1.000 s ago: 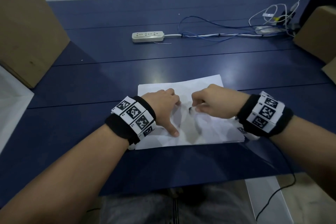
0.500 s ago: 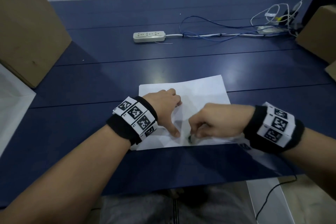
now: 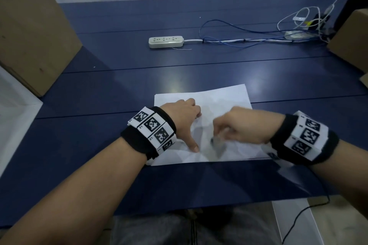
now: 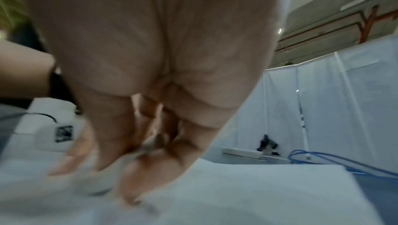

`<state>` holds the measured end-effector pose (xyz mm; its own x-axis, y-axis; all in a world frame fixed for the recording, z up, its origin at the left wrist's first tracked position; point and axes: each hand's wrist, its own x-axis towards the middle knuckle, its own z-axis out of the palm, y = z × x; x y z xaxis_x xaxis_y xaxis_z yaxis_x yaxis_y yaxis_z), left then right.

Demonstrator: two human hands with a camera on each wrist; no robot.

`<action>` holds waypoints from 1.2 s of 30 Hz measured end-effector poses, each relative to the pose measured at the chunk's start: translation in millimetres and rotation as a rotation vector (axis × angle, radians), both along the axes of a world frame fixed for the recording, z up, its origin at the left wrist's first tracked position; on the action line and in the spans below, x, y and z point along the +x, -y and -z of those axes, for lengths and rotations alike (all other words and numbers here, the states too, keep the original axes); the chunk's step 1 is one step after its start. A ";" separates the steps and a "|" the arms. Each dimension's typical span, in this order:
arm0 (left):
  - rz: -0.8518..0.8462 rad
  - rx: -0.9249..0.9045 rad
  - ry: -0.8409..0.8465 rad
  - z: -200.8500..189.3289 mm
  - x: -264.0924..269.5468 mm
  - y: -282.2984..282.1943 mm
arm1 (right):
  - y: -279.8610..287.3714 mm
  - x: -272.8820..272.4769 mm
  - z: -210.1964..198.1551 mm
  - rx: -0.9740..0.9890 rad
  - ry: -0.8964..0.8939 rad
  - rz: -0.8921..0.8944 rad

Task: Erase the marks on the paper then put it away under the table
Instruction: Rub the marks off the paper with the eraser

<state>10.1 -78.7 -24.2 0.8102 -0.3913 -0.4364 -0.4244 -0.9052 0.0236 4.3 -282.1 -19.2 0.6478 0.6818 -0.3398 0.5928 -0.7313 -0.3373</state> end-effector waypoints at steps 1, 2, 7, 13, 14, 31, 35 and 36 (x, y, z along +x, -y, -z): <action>0.001 -0.002 -0.003 -0.5 -0.1 0.8 | 2.2 8.4 -1.1 -0.021 0.083 0.056; 0.001 -0.003 -0.004 -0.7 -0.1 0.9 | 4.8 15.9 -1.6 -0.039 0.142 0.111; -0.012 -0.006 0.004 0.8 0.9 -0.9 | 2.9 -7.7 -1.9 0.033 -0.072 -0.045; -0.007 0.004 -0.010 -0.4 0.0 0.6 | -1.1 7.7 0.6 -0.037 0.106 0.041; -0.006 0.005 -0.011 -0.6 -0.4 0.6 | 0.2 13.0 0.6 -0.060 0.160 0.085; -0.008 0.012 -0.012 1.0 2.3 0.5 | 1.4 -12.0 -2.2 0.004 -0.128 -0.077; 0.000 0.026 -0.015 -0.3 2.6 3.3 | 1.8 5.6 -0.2 -0.018 0.026 -0.016; 0.002 0.028 -0.016 -0.4 2.6 3.8 | 4.3 13.9 -0.5 -0.038 0.104 0.039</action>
<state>12.7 -82.5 -23.8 0.8023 -0.3809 -0.4596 -0.4264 -0.9045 0.0052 18.2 -286.4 -18.6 0.7064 0.6437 -0.2944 0.5943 -0.7652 -0.2473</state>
